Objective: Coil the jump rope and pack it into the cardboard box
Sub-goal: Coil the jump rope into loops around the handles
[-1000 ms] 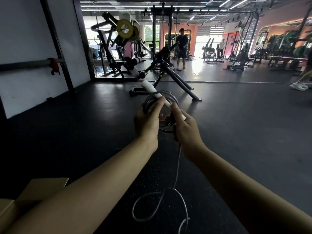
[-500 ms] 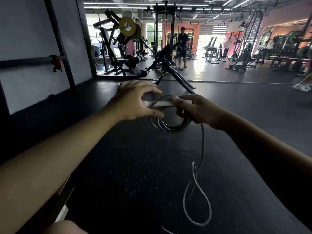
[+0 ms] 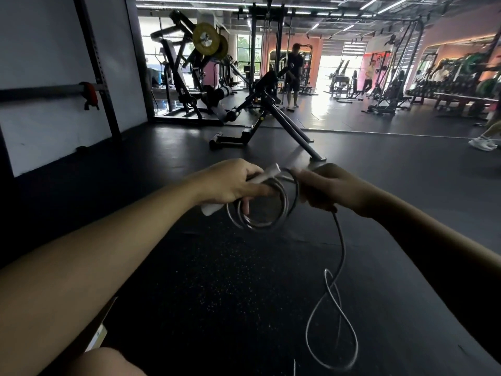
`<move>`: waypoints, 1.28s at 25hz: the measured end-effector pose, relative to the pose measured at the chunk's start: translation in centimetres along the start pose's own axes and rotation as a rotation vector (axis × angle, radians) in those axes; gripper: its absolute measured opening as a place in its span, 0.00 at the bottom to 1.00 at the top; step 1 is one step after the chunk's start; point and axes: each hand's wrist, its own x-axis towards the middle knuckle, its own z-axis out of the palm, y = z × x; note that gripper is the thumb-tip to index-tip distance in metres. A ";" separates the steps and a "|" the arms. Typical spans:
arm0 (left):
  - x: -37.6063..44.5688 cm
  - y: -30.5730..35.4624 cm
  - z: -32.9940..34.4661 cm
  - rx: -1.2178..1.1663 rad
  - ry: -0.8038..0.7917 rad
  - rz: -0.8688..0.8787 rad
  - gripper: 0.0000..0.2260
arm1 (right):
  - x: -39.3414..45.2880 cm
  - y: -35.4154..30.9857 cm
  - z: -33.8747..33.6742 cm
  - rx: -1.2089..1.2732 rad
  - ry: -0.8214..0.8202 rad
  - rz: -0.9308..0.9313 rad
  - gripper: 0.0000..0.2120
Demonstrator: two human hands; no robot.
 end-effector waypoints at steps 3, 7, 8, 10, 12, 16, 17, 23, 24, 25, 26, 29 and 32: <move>0.3 0.0 -0.4 -0.350 0.337 0.020 0.13 | -0.9 2.4 -0.9 0.234 0.137 0.026 0.35; 2.0 1.3 2.0 -0.850 0.587 -0.056 0.13 | -0.4 3.4 1.9 0.623 0.235 0.028 0.29; 2.4 1.8 2.9 -0.924 0.626 -0.127 0.14 | 0.0 3.2 3.1 0.656 0.234 0.021 0.29; 3.0 3.0 4.8 -1.078 0.700 -0.245 0.16 | 0.2 2.2 5.4 0.641 0.227 0.013 0.26; 3.1 4.2 6.3 -1.196 0.772 -0.340 0.18 | 0.2 1.1 7.5 0.595 0.240 0.002 0.28; 3.1 5.1 7.8 -1.199 0.799 -0.396 0.27 | 0.2 -0.7 9.9 0.662 0.504 -0.051 0.20; 2.9 5.3 7.9 -1.197 0.799 -0.388 0.26 | 0.2 -1.0 10.0 0.689 0.550 -0.052 0.16; 1.8 2.4 7.1 -1.011 0.611 -0.267 0.21 | 0.0 -0.7 7.5 0.684 0.467 -0.054 0.09; 1.6 1.5 6.4 -0.975 0.592 -0.231 0.24 | 0.1 -0.5 6.8 0.634 0.459 -0.044 0.08; 1.3 0.6 5.4 -0.946 0.593 -0.194 0.28 | 0.3 -0.3 6.0 0.581 0.451 -0.034 0.08; 1.0 0.0 4.2 -0.910 0.601 -0.146 0.32 | 0.4 -0.2 5.1 0.524 0.435 -0.021 0.09; 0.1 0.0 -0.2 -0.498 0.519 0.100 0.40 | 0.4 -0.9 2.2 0.234 0.321 -0.015 0.08; 0.3 3.1 -3.6 0.139 0.223 0.190 0.46 | 0.6 -2.6 0.4 -0.167 0.180 -0.103 0.11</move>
